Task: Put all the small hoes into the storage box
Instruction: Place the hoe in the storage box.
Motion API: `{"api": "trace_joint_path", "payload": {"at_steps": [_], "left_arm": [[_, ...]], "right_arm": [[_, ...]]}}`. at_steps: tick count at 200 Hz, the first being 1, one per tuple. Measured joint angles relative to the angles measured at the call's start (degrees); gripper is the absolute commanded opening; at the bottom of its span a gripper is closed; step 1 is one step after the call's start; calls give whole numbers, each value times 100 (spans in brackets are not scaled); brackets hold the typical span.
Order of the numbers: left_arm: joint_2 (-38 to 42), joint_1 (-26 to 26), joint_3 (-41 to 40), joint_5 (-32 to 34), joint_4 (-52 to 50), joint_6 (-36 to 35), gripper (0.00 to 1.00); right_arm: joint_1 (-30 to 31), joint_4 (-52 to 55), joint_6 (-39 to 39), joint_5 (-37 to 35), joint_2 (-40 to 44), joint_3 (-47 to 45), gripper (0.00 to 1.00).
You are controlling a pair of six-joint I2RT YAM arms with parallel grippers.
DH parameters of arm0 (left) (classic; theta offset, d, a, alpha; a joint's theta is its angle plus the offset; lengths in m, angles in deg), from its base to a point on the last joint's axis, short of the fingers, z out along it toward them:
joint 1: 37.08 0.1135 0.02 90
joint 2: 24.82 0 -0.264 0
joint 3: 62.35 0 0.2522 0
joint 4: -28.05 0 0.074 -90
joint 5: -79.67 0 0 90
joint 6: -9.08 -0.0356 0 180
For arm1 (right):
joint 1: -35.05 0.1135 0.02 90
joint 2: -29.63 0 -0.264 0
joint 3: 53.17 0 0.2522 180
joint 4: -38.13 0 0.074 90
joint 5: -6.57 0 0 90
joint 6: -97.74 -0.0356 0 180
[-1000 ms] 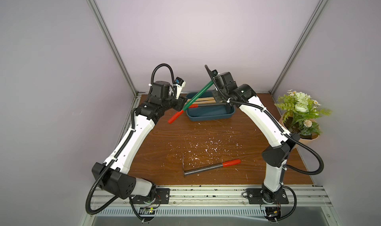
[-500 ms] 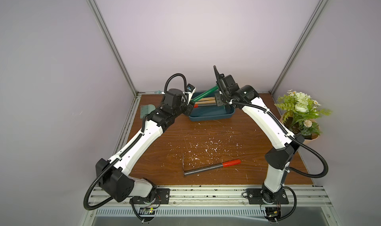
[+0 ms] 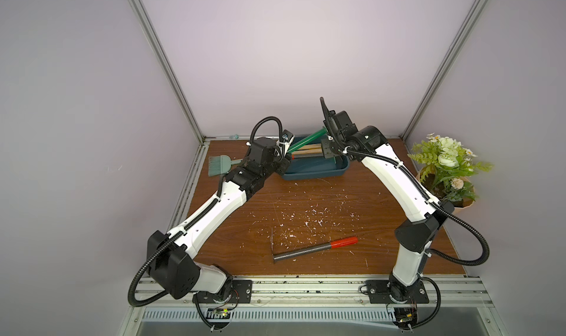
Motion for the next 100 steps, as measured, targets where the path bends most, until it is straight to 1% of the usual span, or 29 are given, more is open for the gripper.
{"api": "trace_joint_path", "payload": {"at_steps": [35, 61, 76, 89, 100], "left_arm": [[59, -98, -223, 234, 271, -87, 46], [142, -251, -396, 723, 474, -201, 48], [175, -321, -481, 1023, 579, -299, 51], [199, -352, -570, 1281, 651, -376, 57], [214, -361, -645, 1506, 686, -459, 60]], "right_arm": [[-66, 26, 28, 136, 0, 0, 0], [-90, 42, 13, 236, 0, 0, 0], [-114, 9, -11, 262, 15, -39, 0], [-155, -28, -42, 297, 57, -114, 0], [-199, -50, -59, 321, 103, -184, 0]]}}
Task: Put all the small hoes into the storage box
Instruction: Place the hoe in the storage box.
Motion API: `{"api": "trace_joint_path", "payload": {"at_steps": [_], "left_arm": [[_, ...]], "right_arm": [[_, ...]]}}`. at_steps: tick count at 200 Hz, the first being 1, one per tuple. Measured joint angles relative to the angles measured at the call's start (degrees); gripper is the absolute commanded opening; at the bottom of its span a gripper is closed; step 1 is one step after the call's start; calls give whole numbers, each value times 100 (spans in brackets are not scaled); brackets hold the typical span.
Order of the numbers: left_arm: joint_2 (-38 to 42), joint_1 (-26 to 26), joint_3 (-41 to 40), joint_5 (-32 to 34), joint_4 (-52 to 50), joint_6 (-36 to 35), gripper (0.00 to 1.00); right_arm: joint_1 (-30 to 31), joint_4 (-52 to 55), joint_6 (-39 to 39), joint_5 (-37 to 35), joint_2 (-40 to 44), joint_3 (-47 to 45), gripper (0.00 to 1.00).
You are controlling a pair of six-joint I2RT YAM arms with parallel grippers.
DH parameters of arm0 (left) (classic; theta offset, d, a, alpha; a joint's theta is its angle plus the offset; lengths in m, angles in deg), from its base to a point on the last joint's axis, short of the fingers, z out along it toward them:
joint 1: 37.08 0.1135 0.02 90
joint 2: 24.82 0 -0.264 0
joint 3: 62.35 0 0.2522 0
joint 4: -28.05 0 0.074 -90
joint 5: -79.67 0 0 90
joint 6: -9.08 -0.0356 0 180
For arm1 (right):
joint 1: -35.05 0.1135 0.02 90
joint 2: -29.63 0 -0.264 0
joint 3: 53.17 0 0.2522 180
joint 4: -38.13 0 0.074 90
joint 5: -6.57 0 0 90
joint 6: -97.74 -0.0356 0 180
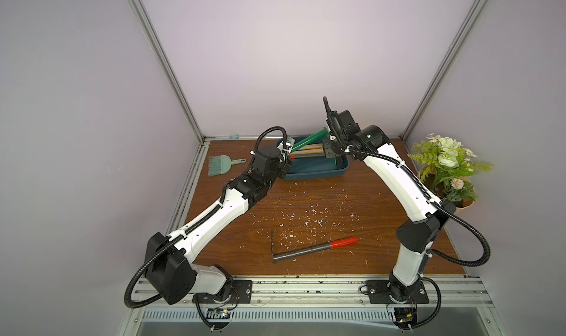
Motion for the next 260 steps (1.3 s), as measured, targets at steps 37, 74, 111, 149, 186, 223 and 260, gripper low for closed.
{"api": "trace_joint_path", "payload": {"at_steps": [37, 74, 111, 149, 186, 223, 260], "left_arm": [[2, -9, -111, 584, 4, -299, 61], [-9, -61, -111, 835, 59, -546, 56], [-251, -146, -68, 824, -70, -946, 36], [-485, -273, -96, 647, -494, -1486, 6], [-483, -273, -33, 656, -577, -1462, 0], [-417, -264, 20, 470, -905, -1342, 0], [-393, 52, 291, -579, -1360, -769, 0]], "right_arm": [[-197, 9, 24, 24, 223, -83, 0], [-234, -39, 22, 24, 396, -227, 0], [-262, -164, 138, 17, 529, -514, 0], [-258, -214, 490, -31, 531, -544, 0], [-260, -260, 490, 4, 533, -553, 0], [-334, -481, 376, 87, 667, -885, 26], [-529, -1126, 175, 645, 1248, -1370, 36]]}}
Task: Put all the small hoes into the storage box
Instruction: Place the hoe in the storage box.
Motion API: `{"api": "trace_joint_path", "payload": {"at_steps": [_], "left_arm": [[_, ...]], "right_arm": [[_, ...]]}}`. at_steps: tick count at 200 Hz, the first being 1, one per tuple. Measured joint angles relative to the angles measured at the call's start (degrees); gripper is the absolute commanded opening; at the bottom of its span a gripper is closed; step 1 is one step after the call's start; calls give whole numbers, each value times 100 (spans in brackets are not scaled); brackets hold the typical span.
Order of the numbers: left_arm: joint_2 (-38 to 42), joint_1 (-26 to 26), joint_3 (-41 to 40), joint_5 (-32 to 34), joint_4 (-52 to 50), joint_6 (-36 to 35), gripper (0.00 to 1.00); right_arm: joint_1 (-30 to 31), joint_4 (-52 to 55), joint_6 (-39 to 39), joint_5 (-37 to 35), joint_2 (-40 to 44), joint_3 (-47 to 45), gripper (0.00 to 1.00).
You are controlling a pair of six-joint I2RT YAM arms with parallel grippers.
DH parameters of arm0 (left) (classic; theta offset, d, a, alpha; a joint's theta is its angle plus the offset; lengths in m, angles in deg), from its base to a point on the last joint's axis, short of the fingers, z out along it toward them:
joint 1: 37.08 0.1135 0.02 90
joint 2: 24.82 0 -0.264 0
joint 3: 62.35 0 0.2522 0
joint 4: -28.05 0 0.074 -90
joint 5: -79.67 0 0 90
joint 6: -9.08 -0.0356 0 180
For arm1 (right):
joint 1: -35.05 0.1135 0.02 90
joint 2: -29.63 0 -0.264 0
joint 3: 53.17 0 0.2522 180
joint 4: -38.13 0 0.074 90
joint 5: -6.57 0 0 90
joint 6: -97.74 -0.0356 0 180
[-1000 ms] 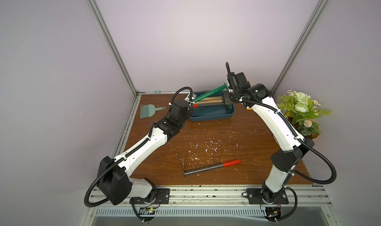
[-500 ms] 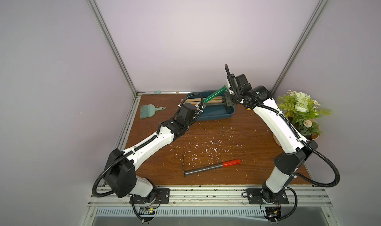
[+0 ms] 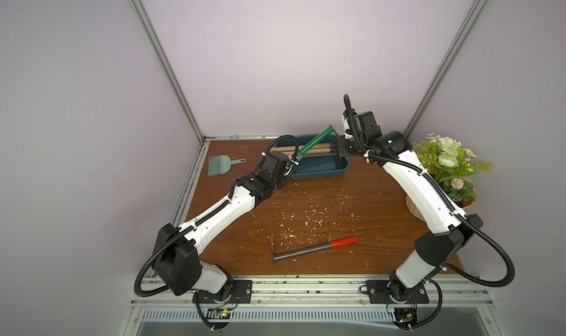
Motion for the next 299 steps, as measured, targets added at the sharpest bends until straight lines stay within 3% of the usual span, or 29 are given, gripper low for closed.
{"api": "trace_joint_path", "payload": {"at_steps": [37, 67, 89, 116, 147, 206, 299], "left_arm": [[-103, 538, 588, -1513, -533, 446, 0], [-914, 1318, 1685, -2907, -1314, 802, 0], [-1342, 1759, 1886, -3748, -1661, 1038, 0], [-1670, 1882, 1886, -4675, -2253, 1104, 0], [-1751, 1849, 1886, -5490, -2662, 1058, 0], [-1556, 1845, 1777, -6098, -2686, 1001, 0], [-1458, 1781, 1484, -6142, -2763, 962, 0]], "right_arm": [[-70, -935, 278, 673, 1064, -909, 37], [-234, -1624, 774, 1082, 2092, -1904, 36], [-289, -2216, 1126, 1340, 2813, -2739, 40], [-286, -2868, 1526, 1593, 3377, -3759, 42], [-286, -3427, 1860, 1676, 3329, -4509, 42], [-286, -3773, 2345, 1561, 2673, -4389, 41], [-286, -4113, 2573, 1633, 1803, -3571, 40]]}}
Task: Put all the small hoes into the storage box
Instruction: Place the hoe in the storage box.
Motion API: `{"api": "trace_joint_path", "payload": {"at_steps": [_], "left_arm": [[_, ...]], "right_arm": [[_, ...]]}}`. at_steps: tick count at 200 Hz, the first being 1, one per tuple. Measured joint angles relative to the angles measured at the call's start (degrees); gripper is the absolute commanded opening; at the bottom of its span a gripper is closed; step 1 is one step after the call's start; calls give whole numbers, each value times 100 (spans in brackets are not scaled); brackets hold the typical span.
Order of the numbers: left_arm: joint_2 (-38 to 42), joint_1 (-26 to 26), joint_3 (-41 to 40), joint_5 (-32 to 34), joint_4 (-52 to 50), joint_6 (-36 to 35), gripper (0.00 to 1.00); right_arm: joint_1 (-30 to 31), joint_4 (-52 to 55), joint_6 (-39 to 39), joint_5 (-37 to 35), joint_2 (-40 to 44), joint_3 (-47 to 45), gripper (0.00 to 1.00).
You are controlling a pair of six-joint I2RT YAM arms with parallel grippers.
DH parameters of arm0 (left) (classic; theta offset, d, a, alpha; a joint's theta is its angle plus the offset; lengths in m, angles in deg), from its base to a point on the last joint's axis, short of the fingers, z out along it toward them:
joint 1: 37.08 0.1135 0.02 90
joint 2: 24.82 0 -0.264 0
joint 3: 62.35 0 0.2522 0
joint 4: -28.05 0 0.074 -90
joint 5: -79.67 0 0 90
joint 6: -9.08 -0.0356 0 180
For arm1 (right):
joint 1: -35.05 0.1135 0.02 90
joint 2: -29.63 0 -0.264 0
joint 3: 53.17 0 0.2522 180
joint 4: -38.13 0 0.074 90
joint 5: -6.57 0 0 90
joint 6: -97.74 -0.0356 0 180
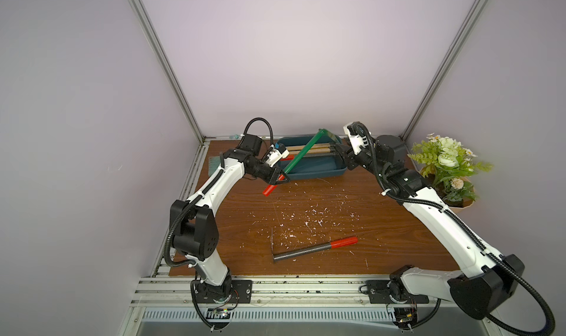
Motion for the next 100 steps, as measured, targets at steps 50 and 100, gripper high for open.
{"api": "trace_joint_path", "payload": {"at_steps": [50, 100], "left_arm": [[7, -114, 2, 39, -26, 28, 0], [7, -170, 2, 20, -39, 4, 0]], "right_arm": [[-15, -22, 33, 39, -503, 212, 38], [-22, -37, 133, -2, -732, 485, 22]]}}
